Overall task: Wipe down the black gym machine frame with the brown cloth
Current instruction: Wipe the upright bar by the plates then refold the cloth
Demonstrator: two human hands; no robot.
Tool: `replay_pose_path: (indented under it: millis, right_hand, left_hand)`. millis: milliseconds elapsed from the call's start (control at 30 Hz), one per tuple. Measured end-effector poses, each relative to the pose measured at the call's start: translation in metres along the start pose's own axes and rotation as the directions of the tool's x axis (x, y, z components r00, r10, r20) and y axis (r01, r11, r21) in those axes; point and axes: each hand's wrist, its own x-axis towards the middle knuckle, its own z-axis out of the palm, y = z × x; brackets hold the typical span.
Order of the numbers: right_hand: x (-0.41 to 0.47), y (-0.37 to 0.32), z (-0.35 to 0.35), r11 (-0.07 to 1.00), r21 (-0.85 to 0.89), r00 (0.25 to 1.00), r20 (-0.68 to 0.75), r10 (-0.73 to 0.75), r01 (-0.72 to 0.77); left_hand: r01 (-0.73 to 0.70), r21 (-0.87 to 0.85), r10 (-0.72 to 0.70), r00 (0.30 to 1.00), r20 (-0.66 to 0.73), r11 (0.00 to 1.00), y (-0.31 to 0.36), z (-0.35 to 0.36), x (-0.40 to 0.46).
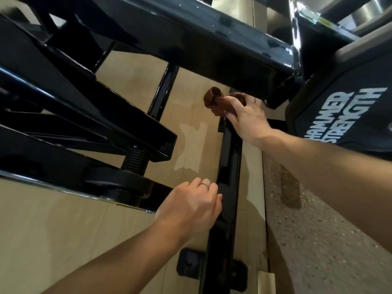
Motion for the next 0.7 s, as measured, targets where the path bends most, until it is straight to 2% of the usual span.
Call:
replay_pose_path:
  millis: [100, 300, 467, 600, 700]
  right_hand:
    - [-0.051, -0.022, -0.003, 0.998, -0.017, 0.99, -0.123, -0.068, 0.067]
    - [-0.177, -0.03, 0.019, 0.966, 0.118, 0.972, -0.076, -0.221, 0.229]
    - [-0.147, -0.013, 0.003, 0.931, 0.009, 0.931, 0.014, -0.366, 0.366]
    - [-0.1, -0.02, -0.005, 0.976, -0.025, 0.976, -0.023, -0.216, 0.215]
    - [-0.105, -0.034, -0.003, 0.988, -0.063, 0.987, -0.07, -0.143, 0.139]
  left_hand:
    - [0.007, -0.013, -0.007, 1.0, 0.005, 1.0, 0.002, -0.003, 0.0]
    - [-0.035, -0.013, 0.036, 0.99, 0.136, 0.999, 0.0, -0.01, 0.0]
    - [-0.053, -0.001, 0.052, 0.98, 0.192, 0.999, -0.002, -0.018, -0.002]
    - [-0.114, 0.117, 0.083, 0.967, 0.241, 0.987, -0.01, -0.026, -0.028]
    - [-0.112, 0.24, 0.048, 0.965, 0.256, 0.964, -0.021, -0.037, -0.049]
